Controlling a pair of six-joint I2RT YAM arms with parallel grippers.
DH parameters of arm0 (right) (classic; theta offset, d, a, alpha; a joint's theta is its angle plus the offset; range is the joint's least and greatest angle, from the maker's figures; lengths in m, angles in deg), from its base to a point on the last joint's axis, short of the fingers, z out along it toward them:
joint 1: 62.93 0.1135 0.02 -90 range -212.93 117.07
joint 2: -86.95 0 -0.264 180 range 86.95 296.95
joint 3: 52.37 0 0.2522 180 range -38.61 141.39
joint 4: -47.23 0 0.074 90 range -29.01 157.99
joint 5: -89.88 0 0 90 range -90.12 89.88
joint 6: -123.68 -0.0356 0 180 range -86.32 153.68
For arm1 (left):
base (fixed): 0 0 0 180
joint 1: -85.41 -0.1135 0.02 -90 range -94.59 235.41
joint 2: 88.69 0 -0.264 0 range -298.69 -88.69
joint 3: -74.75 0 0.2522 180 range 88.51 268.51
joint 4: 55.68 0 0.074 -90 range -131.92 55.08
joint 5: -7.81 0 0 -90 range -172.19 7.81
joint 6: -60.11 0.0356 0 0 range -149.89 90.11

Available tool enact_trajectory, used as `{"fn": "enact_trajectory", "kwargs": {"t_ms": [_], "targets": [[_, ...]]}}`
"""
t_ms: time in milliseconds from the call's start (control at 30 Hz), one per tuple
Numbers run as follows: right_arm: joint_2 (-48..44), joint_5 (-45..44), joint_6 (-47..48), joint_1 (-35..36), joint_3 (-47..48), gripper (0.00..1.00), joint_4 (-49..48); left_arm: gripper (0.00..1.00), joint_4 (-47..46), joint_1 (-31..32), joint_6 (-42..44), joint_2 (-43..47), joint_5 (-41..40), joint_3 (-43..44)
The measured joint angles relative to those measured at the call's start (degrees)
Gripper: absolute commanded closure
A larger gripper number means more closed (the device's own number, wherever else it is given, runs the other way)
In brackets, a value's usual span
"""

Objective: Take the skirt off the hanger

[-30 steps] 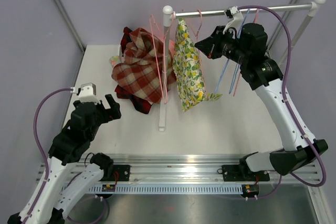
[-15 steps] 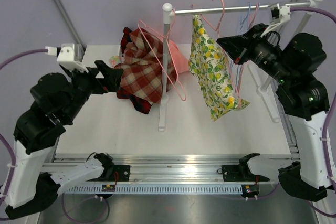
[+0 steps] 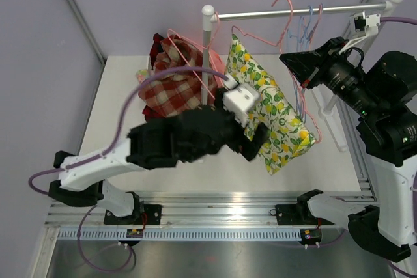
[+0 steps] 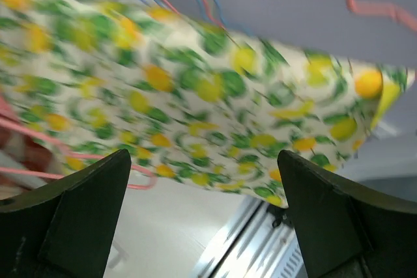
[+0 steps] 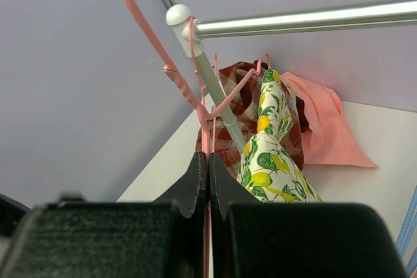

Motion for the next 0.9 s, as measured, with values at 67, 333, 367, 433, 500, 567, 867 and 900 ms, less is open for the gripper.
{"fn": "enact_trajectory", "kwargs": {"t_ms": [67, 333, 367, 433, 500, 567, 867, 900], "targets": [[0.35, -1.46, 0.00, 0.00, 0.00, 1.00, 1.14, 0.01, -1.97, 4.85, -0.42, -1.81, -0.63, -5.11], [-0.24, -5.53, -1.16, 0.00, -1.36, 1.00, 2.93, 0.01, -10.91, 14.53, -2.71, -3.82, -1.95, -11.21], [-0.37, -5.77, -1.46, 0.00, -1.62, 1.00, 2.93, 0.01, -12.13, 14.75, -2.82, -4.11, -2.38, -11.06], [-0.57, -6.21, -2.12, 0.00, -1.97, 1.00, 2.95, 0.01, -14.47, 14.82, -2.91, -5.09, -3.43, -10.88], [-0.79, -6.60, -2.89, 0.00, -2.14, 1.00, 2.86, 0.01, -16.68, 14.82, -2.86, -6.45, -4.31, -10.93], [-1.11, -6.82, -3.54, 0.00, -2.21, 1.00, 2.80, 0.01, -19.50, 14.78, -2.82, -7.43, -4.98, -11.91], [-2.34, -6.75, -7.17, 0.00, 0.39, 1.00, 2.36, 0.94, -27.91, 14.80, -0.96, -9.35, -11.82, -16.68], [-2.73, -6.75, -7.52, 0.00, 0.42, 1.00, 2.29, 1.00, -28.76, 14.80, -0.85, -9.35, -13.29, -17.07]]}}
